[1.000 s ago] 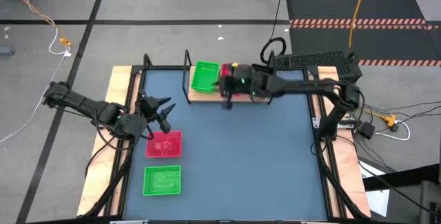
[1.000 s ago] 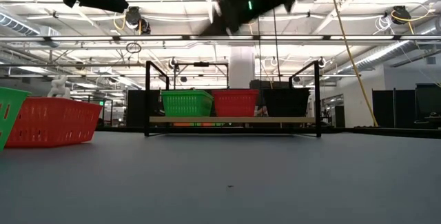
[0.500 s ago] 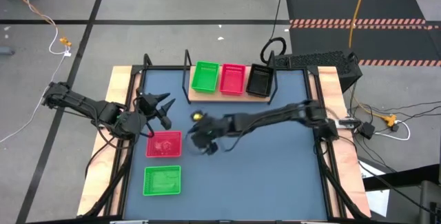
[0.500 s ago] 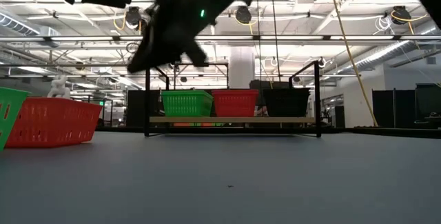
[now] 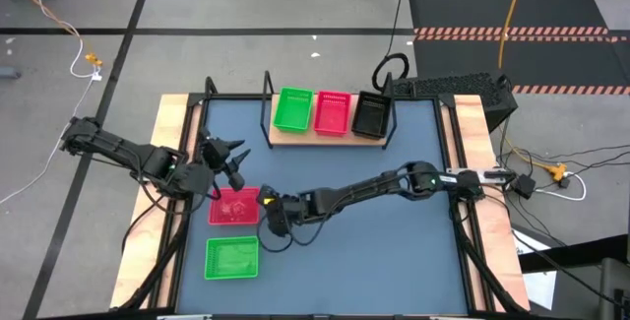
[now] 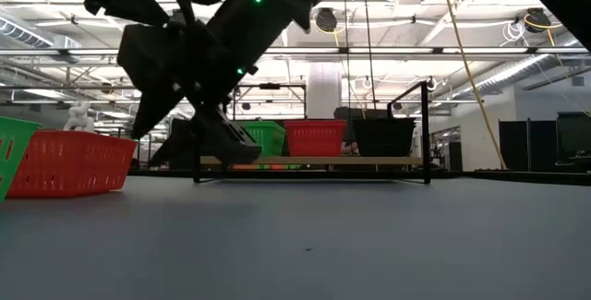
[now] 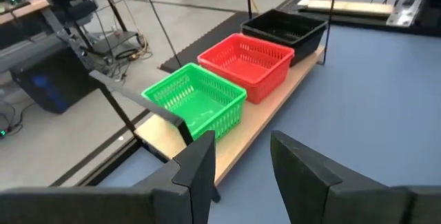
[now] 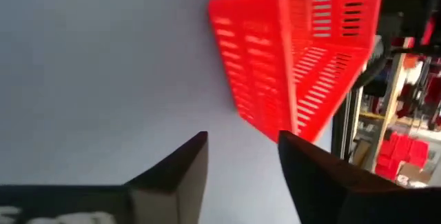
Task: Stack baskets on shelf by color
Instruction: Stack the red bin on the red bins on the shelf
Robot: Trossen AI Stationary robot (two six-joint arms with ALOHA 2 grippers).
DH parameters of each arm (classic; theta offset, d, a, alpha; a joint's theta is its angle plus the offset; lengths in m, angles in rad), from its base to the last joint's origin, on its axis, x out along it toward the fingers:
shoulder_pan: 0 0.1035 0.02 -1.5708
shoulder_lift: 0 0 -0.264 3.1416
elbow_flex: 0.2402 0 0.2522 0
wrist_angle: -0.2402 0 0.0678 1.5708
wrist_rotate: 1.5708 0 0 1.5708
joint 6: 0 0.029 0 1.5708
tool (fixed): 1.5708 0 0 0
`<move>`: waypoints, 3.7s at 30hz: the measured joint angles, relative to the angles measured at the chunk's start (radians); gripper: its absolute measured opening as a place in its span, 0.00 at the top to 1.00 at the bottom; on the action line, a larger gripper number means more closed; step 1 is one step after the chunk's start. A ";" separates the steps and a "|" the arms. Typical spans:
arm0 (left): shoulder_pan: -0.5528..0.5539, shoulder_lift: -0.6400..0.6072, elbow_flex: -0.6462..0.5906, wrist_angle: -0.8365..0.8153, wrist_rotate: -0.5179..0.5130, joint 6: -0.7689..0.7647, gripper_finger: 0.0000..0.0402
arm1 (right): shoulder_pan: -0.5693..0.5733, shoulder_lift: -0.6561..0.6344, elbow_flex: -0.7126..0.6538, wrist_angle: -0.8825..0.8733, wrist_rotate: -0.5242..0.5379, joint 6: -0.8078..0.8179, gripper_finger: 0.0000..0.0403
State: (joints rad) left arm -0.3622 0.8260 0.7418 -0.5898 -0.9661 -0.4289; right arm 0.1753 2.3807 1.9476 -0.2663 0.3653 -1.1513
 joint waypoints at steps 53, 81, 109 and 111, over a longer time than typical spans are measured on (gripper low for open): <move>-0.137 -0.004 0.000 0.238 0.026 0.107 0.64 | -0.161 -0.406 -0.027 -0.629 0.144 0.855 1.00; -0.158 -0.004 0.000 0.243 0.026 0.173 0.64 | -0.463 -0.401 -0.028 -0.779 -0.057 0.983 1.00; -0.158 -0.003 0.000 0.242 0.026 0.173 0.64 | -0.463 -0.400 -0.160 -0.745 -0.105 0.969 0.97; -0.159 -0.003 0.000 0.242 0.026 0.173 0.64 | -0.464 -0.406 -0.160 -0.742 -0.101 0.964 0.97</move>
State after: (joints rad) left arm -0.5208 0.8234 0.7422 -0.3474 -0.9398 -0.2562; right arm -0.2890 1.9752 1.7874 -1.0081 0.2639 -0.1872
